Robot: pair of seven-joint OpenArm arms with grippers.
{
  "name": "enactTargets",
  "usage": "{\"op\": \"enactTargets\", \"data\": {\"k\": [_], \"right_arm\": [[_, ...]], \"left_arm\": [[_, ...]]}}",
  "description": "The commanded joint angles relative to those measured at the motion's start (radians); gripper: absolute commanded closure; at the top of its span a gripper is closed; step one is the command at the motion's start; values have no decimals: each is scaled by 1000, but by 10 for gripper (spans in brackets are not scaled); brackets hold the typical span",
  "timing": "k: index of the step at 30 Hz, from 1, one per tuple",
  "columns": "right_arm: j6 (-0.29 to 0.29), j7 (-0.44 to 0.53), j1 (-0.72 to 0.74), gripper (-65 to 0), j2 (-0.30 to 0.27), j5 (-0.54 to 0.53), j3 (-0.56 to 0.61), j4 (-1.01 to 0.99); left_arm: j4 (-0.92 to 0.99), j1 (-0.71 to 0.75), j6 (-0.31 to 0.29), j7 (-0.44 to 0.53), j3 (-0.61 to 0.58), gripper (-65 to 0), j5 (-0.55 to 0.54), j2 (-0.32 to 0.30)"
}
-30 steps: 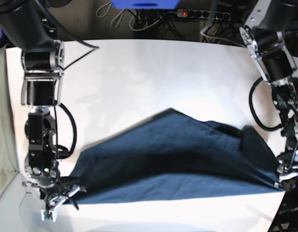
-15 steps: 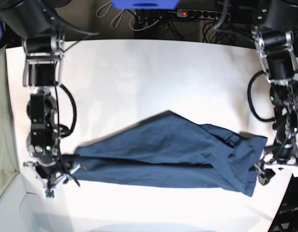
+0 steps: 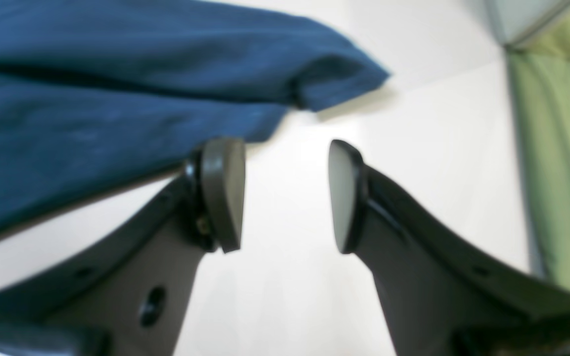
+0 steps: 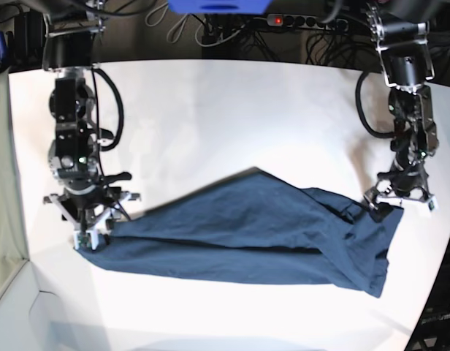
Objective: Layout the t-shirt on the table in an organized manner, then fold the t-shirt properly
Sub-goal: 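Open both grippers and raise them off the shirt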
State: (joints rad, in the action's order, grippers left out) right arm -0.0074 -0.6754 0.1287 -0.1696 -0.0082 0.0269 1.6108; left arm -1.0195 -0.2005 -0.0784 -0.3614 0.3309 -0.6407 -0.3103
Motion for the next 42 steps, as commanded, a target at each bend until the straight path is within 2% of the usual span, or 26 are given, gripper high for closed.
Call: {"op": "enactTargets", "data": {"k": [1,9,13,18,24,34,35,37,42], "right_arm": [[-1,23,-1,-278,-9,3,-6,27],[-1,24,-64,-277,-11,3,-6,61],[-1,24,-77,-277,-14,3,-6,61],[-1,24,-79,-277,-15,3,-6,61],[-1,24,-79,-277,-12,3,-8,61],[-1,23,-79,-277,-9,3,-5,61],[-1,23,-79,-277,-9,3,-6,61],[-1,21,-79,-277,-11,3,-6,61],[-1,21,-79,-277,-12,3,-6,61]], "left_arm": [[-15,-44,-11,26,1,-541,-9,-16],[23,-95,-11,29,9,-541,-14,-16],[155,-136,-11,131,9,-541,-17,-14],[247,-142,-11,195,7,-541,-18,-14],[250,-169,-11,210,0,-541,-9,-13],[459,-270,-13,210,-20,-526,-9,-10],[454,-270,-13,210,-37,-506,-11,-10],[460,-271,-13,213,-83,-424,-12,-10],[456,-271,-13,241,-115,-122,-18,15]]}}
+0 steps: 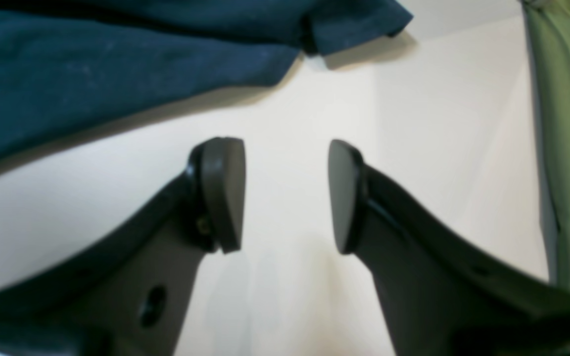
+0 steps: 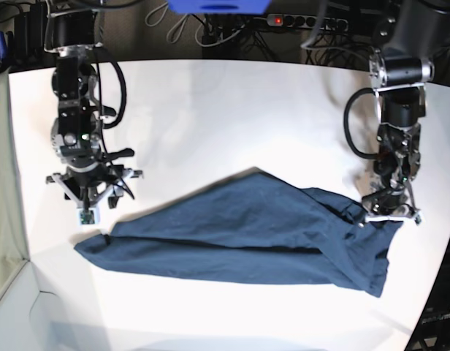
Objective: Layout the t-shirt on the table in an organized manner, then fold the t-shirt properly
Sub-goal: 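Open both grippers and raise them off the shirt, then grasp the shirt end near the left gripper and pull it outward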
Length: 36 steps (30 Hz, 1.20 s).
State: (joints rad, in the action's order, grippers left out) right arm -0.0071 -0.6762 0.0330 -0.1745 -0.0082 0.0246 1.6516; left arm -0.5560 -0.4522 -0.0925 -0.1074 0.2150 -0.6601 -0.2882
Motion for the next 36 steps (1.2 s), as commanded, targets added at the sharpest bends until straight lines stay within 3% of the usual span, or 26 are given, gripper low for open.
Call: {"op": "enactTargets", "data": {"k": [1,2,5,7,13,22,28,36], "right_arm": [[-1,23,17,-277,-7,3,-4,20],[-1,23,17,-277,-7,3,-4,20],[-1,23,17,-277,-7,3,-4,20],[-1,23,17,-277,-7,3,-4,20],[-1,25,17,-277,-4,3,-1,17],[-1,25,18,-277,-3,3,2,19],[-1,25,18,-277,-3,3,2,20],[-6,17,17,-277,25,3,5,20]], "left_arm": [[-8,-20,1,-13,2,-44,1,-6],[-9,-20,3,-13,4,0,0,-6],[-57,-10,9,-13,4,-24,-2,-6],[-148,20,9,-31,5,0,-3,-6],[-580,146,10,-232,145,-4,-123,-1],[-1120,188,10,-476,255,-4,-293,2],[-1176,208,10,-507,283,-4,-359,-6],[-1145,214,10,-496,288,-8,-350,-6]]}}
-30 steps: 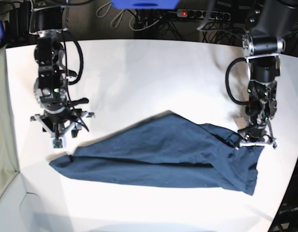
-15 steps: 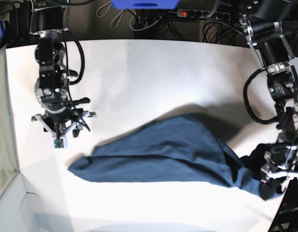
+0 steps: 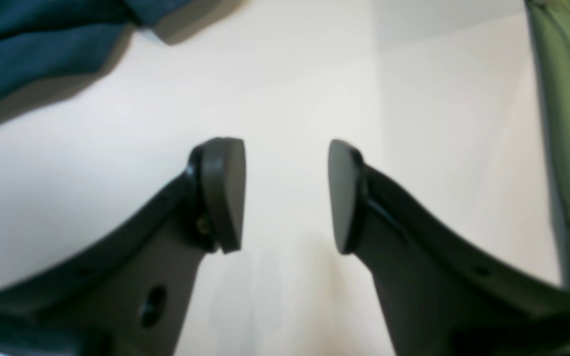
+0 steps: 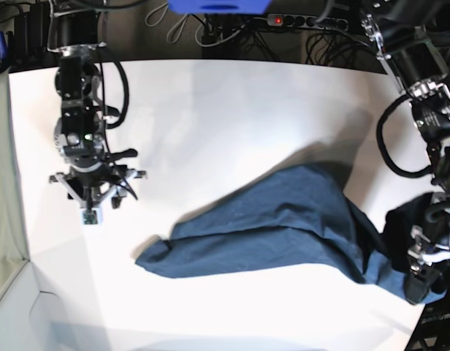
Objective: Layout the t-shirt on the table in an organized manner, then fold the t-shirt properly
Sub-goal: 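Grasp the shirt end near the left gripper and pull it outward, then release the shirt with the left gripper and reposition it over the shirt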
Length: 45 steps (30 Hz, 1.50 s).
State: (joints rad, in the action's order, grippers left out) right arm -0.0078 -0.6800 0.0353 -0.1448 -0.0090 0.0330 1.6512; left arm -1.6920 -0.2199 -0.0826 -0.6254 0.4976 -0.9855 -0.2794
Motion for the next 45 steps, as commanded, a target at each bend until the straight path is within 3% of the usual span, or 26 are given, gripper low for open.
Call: {"op": "enactTargets", "data": {"k": [1,5,7,11,13,24,28,36,45], "right_arm": [[-21,21,15,-277,-3,4,6,20],[-83,19,-1,-277,-3,4,51,20],[-83,19,-10,-277,-3,4,68,31],[-83,21,-16,-277,-3,4,95,36],[-83,21,-18,-277,-3,4,100,36],[-83,19,-21,-277,-3,4,100,36],[-85,26,-35,-277,-3,4,100,36],[-85,27,-33,-277,-3,4,100,36],[-85,27,-31,-277,-3,4,100,36]], "left_arm": [[11,-22,1,22,5,-9,-25,-14],[62,-26,1,22,9,-10,-25,-16],[62,-26,1,17,11,-25,-25,-16],[59,-20,1,14,11,-148,-33,-34],[39,-19,1,14,13,-176,-33,-37],[-24,83,1,22,14,-176,-33,-50],[-24,130,-3,14,75,-176,-37,-42],[-124,316,1,12,114,-180,-106,-40],[-73,388,-6,12,105,-181,-125,96]]}}
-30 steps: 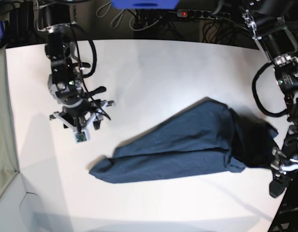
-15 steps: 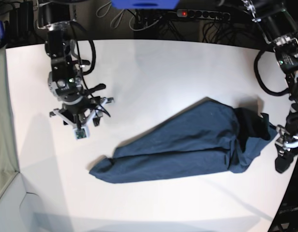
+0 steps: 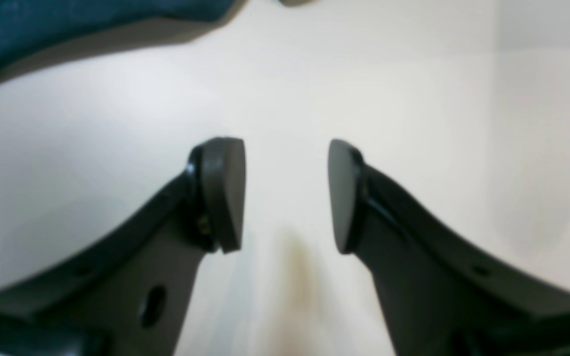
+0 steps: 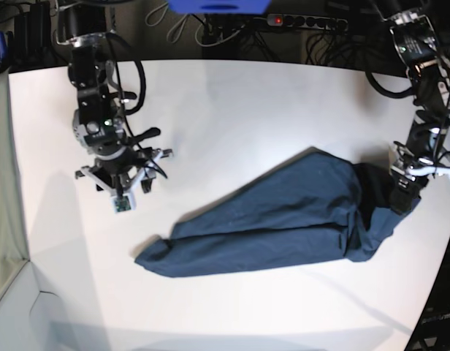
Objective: Layout the t-shirt on the table in an organized manner, then fold the t-shirt properly
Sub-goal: 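Release the shirt with the left gripper and reposition it over the shirt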
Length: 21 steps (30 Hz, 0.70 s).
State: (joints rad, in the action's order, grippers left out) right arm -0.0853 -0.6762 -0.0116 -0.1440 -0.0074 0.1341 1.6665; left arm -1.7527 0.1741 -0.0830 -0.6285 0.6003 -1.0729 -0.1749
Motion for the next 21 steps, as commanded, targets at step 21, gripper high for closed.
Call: {"op": "enactTargets", "data": {"k": [21], "right_arm": [[-8,23,12,-277,-4,2,-1,13]], "left_arm": [[156,-118,-2,23,-62,-227,-37,38]]}}
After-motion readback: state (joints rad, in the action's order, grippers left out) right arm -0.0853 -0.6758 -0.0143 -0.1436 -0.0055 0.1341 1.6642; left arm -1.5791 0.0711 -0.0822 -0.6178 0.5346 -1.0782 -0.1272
